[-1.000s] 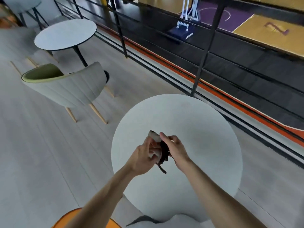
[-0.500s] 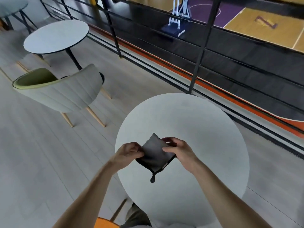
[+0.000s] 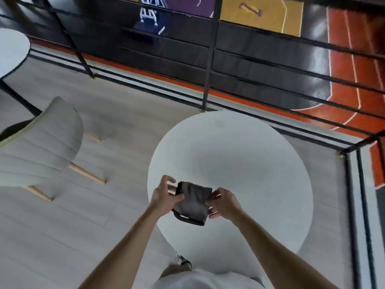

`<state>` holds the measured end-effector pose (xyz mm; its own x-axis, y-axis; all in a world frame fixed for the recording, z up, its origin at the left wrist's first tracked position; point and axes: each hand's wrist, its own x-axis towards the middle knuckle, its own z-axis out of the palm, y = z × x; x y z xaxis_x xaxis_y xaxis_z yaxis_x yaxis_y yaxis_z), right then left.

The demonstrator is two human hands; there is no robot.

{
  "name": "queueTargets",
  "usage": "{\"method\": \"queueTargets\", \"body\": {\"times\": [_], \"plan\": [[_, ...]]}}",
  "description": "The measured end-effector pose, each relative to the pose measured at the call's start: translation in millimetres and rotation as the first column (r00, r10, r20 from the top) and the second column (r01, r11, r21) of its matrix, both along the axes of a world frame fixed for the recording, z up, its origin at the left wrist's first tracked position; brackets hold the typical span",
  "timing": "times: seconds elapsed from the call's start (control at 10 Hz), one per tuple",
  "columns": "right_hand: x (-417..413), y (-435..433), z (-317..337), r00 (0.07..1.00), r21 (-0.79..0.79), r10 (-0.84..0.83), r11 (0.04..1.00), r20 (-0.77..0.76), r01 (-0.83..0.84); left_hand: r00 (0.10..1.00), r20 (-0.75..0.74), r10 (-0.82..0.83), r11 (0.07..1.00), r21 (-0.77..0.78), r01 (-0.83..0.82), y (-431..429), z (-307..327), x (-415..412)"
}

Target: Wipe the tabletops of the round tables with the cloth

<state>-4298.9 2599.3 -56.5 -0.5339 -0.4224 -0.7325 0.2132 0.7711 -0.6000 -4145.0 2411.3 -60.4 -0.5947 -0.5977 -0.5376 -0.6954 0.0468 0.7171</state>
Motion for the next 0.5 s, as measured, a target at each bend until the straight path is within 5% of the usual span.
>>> {"method": "queueTargets", "body": {"times": [0.3,0.5], "plan": [[26.7,38.3,-35.4,0.994,0.232,0.103,0.968,-0.045,-0.090,0.951,0.187,-0.246,0.969,0.025,0.245,-0.5,-70.4,24.8],[7.2,70.7,6.9,0.912,0.302,0.374,0.900,-0.167,-0.313,0.965,0.217,-0.150,0.987,-0.024,0.159,-9.0,-89.3,55.7]]}}
